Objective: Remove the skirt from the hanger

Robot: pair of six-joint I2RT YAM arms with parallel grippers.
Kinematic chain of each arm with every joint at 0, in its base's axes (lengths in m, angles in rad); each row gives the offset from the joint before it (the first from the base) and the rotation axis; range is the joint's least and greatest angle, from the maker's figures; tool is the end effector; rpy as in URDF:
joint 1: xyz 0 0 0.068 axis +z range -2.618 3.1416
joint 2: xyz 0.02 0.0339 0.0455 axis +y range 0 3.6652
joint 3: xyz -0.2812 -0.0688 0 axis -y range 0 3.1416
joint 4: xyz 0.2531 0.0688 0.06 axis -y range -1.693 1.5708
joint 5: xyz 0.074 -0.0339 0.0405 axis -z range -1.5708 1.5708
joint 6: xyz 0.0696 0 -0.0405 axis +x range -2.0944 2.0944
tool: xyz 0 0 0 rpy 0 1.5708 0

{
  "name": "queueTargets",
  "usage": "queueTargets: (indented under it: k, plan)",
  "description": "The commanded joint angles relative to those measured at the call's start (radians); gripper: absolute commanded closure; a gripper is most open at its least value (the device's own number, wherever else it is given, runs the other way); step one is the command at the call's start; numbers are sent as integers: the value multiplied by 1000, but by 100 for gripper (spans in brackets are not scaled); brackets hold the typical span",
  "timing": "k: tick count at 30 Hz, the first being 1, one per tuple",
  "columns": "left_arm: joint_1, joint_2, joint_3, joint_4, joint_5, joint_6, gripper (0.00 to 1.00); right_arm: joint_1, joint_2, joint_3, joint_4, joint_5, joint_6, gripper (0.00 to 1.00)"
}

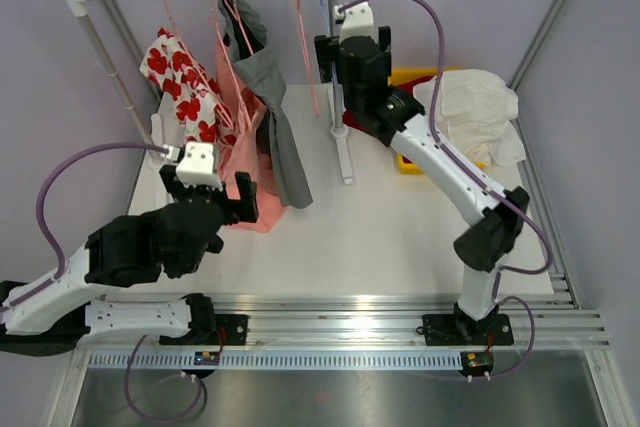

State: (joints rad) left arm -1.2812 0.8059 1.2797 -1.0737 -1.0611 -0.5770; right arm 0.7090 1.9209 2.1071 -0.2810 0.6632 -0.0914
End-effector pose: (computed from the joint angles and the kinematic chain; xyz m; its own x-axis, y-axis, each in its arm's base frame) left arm 0.0903 -0.0902 0.4243 -0.2780 0.0008 -0.9606 0.1315 0.9906 -0.0372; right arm 0.3940 0.2815 0.4713 -0.0672 -0.1524 -0.9860 -0.0542 0.9874 -0.1489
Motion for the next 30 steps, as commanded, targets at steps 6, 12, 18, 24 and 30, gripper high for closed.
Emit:
queueTargets:
  k: [6, 12, 18, 24, 30]
  plan:
    - [223, 295, 427, 463, 203, 490, 1, 6, -560, -453, 31, 108, 140, 0]
    - [481, 620, 780, 422, 381, 522, 2, 7, -830, -711, -67, 64, 298, 1]
    - [704, 906, 1211, 282, 544, 430, 10, 7, -940, -828, -185, 15, 395, 1]
    - [816, 980, 1179, 345, 615, 356, 13, 7, -1034, -933, -233, -31, 459, 1]
    - [870, 1026, 1149, 359, 661, 316, 15, 7, -1059, -978, -257, -28, 456, 1]
